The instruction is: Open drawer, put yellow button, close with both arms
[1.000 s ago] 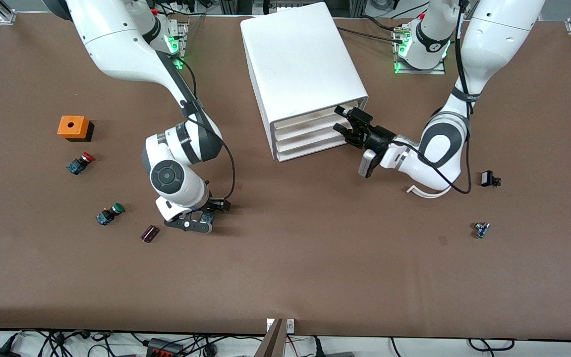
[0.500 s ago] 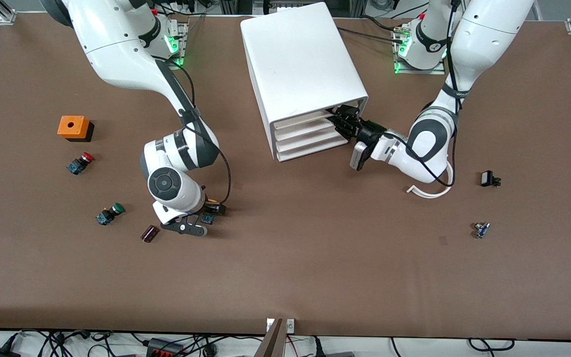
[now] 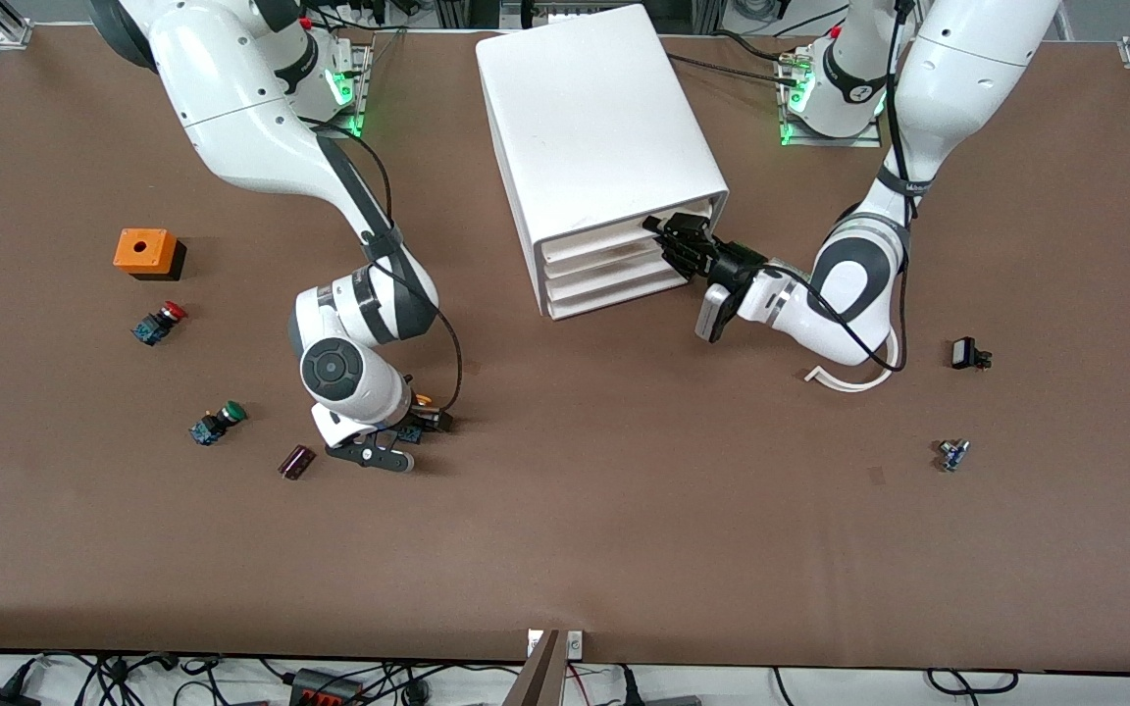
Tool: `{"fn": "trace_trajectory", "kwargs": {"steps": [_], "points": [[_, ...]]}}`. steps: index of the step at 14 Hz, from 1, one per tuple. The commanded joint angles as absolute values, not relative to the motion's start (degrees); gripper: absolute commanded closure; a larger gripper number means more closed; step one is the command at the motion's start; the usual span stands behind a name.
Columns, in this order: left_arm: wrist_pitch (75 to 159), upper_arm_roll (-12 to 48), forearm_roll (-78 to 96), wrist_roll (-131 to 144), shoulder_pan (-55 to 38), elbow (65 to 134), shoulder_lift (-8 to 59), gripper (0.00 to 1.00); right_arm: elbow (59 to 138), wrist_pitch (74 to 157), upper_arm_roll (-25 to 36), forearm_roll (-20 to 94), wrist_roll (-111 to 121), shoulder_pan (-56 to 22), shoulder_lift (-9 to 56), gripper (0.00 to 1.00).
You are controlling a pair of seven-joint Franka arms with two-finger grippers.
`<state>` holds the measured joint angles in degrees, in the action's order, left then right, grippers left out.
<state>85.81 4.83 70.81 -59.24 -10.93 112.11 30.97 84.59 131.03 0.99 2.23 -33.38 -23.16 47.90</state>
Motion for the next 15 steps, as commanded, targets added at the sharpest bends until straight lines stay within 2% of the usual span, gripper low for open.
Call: {"fn": "trace_trajectory", "kwargs": {"steps": [1, 2, 3, 9, 11, 12, 13, 14, 15], "points": [[86.4, 4.22, 71.37, -59.77, -10.03, 105.48, 36.99, 0.9, 83.58, 130.34, 0.97, 3.25, -32.43, -22.24, 48.16, 0.75], [86.4, 4.22, 71.11, -59.77, -9.58, 103.64, 38.22, 0.9, 83.5, 129.38, 0.97, 3.16, -32.34, -22.24, 47.64, 0.91], [86.4, 3.96, 70.93, -59.77, -9.23, 101.71, 39.62, 0.9, 83.32, 128.24, 0.97, 3.16, -32.34, -22.32, 47.03, 1.0], [86.4, 1.49, 66.99, -55.65, -8.7, 94.06, 41.57, 0.89, 82.79, 125.6, 0.62, 3.25, -32.34, -22.94, 41.06, 1.0], [86.4, 1.49, 65.92, -53.62, -8.53, 93.08, 41.57, 0.84, 81.57, 123.33, 0.62, 3.16, -32.08, -22.94, 38.51, 1.0], [86.4, 1.49, 65.92, -53.0, -8.53, 93.08, 41.4, 0.66, 78.26, 120.27, 0.53, 3.25, -31.65, -22.94, 38.15, 1.0], [86.31, 1.49, 65.74, -52.74, -8.53, 93.16, 41.14, 0.08, 74.05, 115.45, 0.53, 3.25, -30.68, -23.03, 38.14, 1.0], [86.31, 1.49, 65.48, -52.65, -8.35, 93.08, 40.87, 0.0, 69.48, 110.96, -0.08, 3.34, -29.72, -23.11, 38.41, 1.0], [86.22, 1.49, 65.39, -52.3, -8.09, 93.08, 40.61, 0.0, 66.39, 108.4, -1.13, 3.51, -29.71, -23.03, 38.5, 1.0]]}}
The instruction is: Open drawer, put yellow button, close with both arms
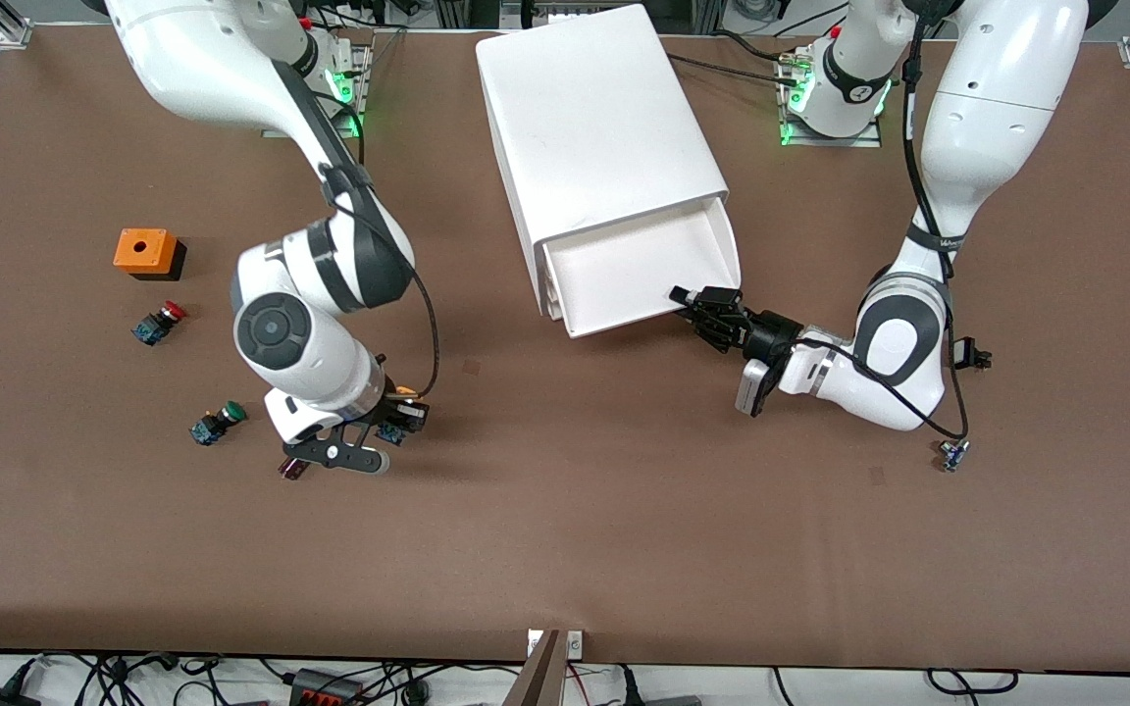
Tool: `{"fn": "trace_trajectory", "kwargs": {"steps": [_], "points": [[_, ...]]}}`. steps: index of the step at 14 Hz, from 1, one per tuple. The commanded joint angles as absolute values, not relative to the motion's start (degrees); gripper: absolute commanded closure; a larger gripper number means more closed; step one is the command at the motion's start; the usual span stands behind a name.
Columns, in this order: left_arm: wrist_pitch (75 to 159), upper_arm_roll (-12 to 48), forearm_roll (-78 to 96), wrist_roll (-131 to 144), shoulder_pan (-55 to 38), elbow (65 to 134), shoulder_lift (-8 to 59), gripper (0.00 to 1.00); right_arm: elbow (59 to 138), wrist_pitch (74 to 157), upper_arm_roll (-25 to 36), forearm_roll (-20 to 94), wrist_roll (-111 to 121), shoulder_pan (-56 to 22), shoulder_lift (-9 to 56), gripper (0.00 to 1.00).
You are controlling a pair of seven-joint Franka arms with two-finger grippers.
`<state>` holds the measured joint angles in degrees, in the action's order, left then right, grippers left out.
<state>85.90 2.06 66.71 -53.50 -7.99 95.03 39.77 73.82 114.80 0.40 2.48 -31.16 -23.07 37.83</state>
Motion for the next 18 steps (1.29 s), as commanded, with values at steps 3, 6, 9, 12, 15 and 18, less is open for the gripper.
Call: {"fn": "trace_trajectory", "kwargs": {"steps": [3, 6, 9, 12, 15, 18], "points": [[85.61, 1.49, 63.21, -42.76, -7.65, 93.16, 36.67, 0.0, 63.46, 105.56, -5.87, 3.25, -29.71, -23.38, 38.23, 1.0], [85.25, 1.67, 58.47, -23.62, -7.12, 92.99, 30.52, 0.0, 63.11, 105.73, -7.56, 2.72, -29.79, -26.97, 38.15, 1.0], [85.08, 1.67, 45.76, -9.63, -7.03, 86.43, 28.39, 0.0, 60.12, 105.47, -7.12, 1.15, -29.79, -33.29, 38.41, 1.0], [83.5, 1.67, 35.1, 2.6, -7.12, 79.56, 28.3, 0.0, 58.8, 105.47, -7.03, -3.07, -29.79, -38.39, 38.5, 1.0], [83.15, 2.81, 16.59, 6.77, -7.91, 76.12, 27.25, 0.0, 57.23, 106.52, -7.03, -3.25, -30.23, -42.0, 39.72, 1.0], [83.4, 2.46, 5.31, 6.5, -8.09, 75.5, 27.42, 0.0, 54.15, 107.05, -6.6, -3.43, -30.32, -44.2, 42.36, 1.0]]}}
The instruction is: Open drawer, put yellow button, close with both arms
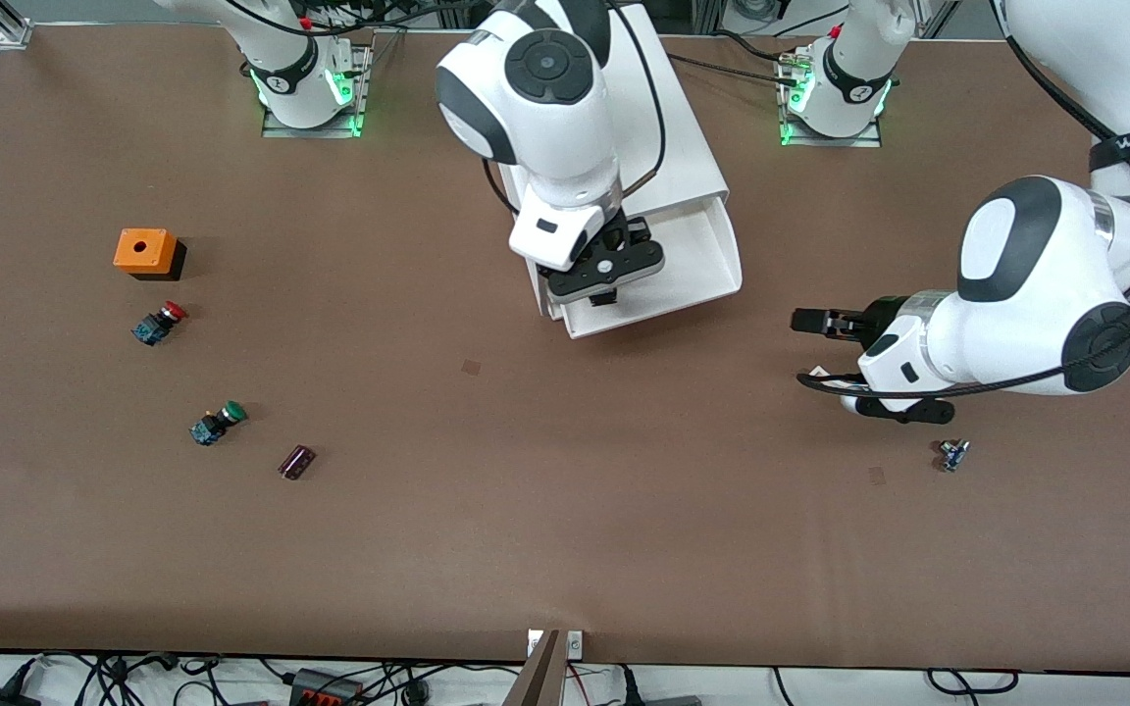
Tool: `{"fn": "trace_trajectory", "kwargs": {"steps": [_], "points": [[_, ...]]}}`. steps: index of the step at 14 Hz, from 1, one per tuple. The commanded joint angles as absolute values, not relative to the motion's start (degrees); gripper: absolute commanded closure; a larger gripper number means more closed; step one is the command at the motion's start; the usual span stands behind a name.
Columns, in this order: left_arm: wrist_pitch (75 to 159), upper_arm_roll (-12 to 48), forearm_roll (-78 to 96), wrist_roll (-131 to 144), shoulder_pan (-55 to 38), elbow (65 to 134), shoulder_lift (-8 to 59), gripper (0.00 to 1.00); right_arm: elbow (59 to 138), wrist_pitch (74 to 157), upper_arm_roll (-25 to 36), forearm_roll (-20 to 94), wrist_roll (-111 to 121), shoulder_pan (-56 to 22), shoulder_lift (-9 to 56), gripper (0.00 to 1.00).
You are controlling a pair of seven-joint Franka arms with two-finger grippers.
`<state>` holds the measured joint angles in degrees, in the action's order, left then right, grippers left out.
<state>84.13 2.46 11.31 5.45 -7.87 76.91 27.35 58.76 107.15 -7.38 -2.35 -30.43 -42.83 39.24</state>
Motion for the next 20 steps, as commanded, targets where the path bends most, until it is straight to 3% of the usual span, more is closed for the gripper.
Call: {"fn": "trace_trajectory", "kwargs": {"steps": [1, 13, 14, 15, 16, 20], "points": [[83.84, 2.29, 4.14, 6.33, -7.56, 73.67, 28.2, 0.0, 54.14, 107.57, -6.24, -4.12, -30.24, -45.25, 42.45, 1.0], [83.85, 1.67, 3.69, 7.29, -6.42, 73.82, 28.92, 0.0, 54.49, 104.5, -6.33, -6.33, -30.59, -49.48, 45.79, 1.0], [83.85, 1.67, 3.78, 7.29, -6.5, 73.92, 28.92, 0.0, 54.49, 104.5, -6.33, -7.2, -30.59, -49.74, 45.88, 0.88], [83.85, 1.76, 3.87, 7.29, -6.42, 73.92, 28.92, 0.0, 54.49, 104.5, -6.33, -7.9, -30.5, -49.75, 45.88, 0.59], [83.85, 1.76, 3.87, 7.38, -6.5, 73.92, 28.92, 0.0, 54.41, 104.68, -6.33, -8.17, -30.5, -49.75, 45.88, 0.01], [83.85, 1.76, 3.95, 7.38, -6.42, 73.83, 28.83, 0.0, 53.97, 103.54, -5.8, -8.0, -32.5, -49.66, 44.83, 0.0]]}}
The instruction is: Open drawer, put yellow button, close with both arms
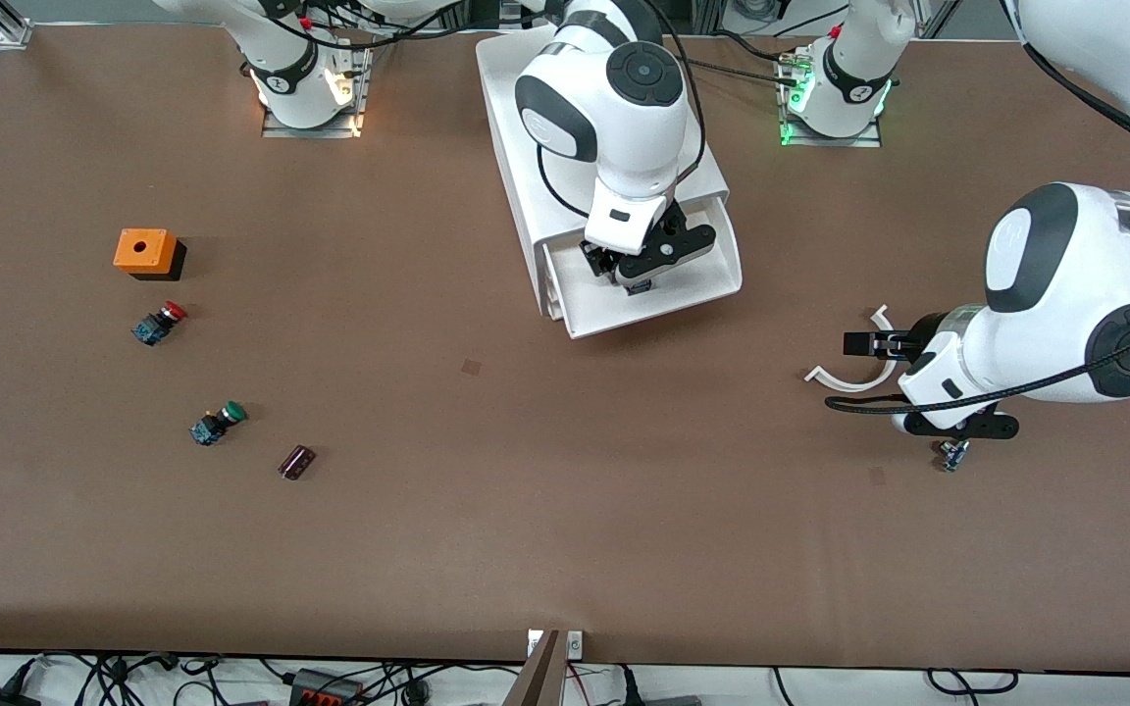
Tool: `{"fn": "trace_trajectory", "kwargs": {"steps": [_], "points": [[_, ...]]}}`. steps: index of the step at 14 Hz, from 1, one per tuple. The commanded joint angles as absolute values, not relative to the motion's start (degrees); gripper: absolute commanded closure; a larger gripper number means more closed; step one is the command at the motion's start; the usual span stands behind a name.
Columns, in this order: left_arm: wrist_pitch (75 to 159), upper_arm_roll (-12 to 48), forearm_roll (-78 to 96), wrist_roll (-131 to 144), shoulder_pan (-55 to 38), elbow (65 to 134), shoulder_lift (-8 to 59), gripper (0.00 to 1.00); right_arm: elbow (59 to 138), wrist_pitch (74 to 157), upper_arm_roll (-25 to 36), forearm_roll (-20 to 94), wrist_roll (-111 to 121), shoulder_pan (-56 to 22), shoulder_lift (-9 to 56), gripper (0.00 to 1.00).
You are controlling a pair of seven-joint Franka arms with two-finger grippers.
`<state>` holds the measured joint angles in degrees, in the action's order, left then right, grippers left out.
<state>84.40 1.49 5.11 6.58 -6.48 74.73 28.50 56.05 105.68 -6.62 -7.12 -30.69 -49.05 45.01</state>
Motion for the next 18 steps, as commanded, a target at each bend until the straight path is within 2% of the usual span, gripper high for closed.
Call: {"fn": "trace_trajectory", "kwargs": {"steps": [1, 4, 8, 12, 14, 18], "points": [[83.85, 1.76, 3.96, 7.38, -6.5, 73.83, 28.83, 0.0, 53.27, 103.45, -5.8, -7.91, -33.39, -49.22, 43.87, 0.0], [85.16, 1.76, 4.48, 7.65, -6.42, 74.09, 28.65, 0.0, 51.5, 100.21, -5.71, -7.73, -33.31, -45.46, 41.32, 0.0], [87.44, 2.55, 4.57, 14.05, -7.29, 74.35, 28.56, 0.0, 51.77, 94.32, -5.8, -7.65, -32.35, -34.75, 37.71, 0.0], [99.64, 7.98, 5.89, 30.36, -8.78, 79.97, 28.48, 0.0, 53.35, 90.79, -5.98, -7.74, -20.42, -21.31, 35.86, 0.0], [105.36, 8.53, 5.71, 36.8, -11.93, 82.78, 28.56, 0.0, 53.44, 90.7, -6.06, -7.56, -15.15, -14.54, 35.86, 0.0], [110.04, 8.61, 5.36, 44.29, -18.36, 84.72, 29.53, 0.0, 53.44, 90.01, -6.24, -7.3, -7.83, -5.29, 34.81, 0.0]]}}
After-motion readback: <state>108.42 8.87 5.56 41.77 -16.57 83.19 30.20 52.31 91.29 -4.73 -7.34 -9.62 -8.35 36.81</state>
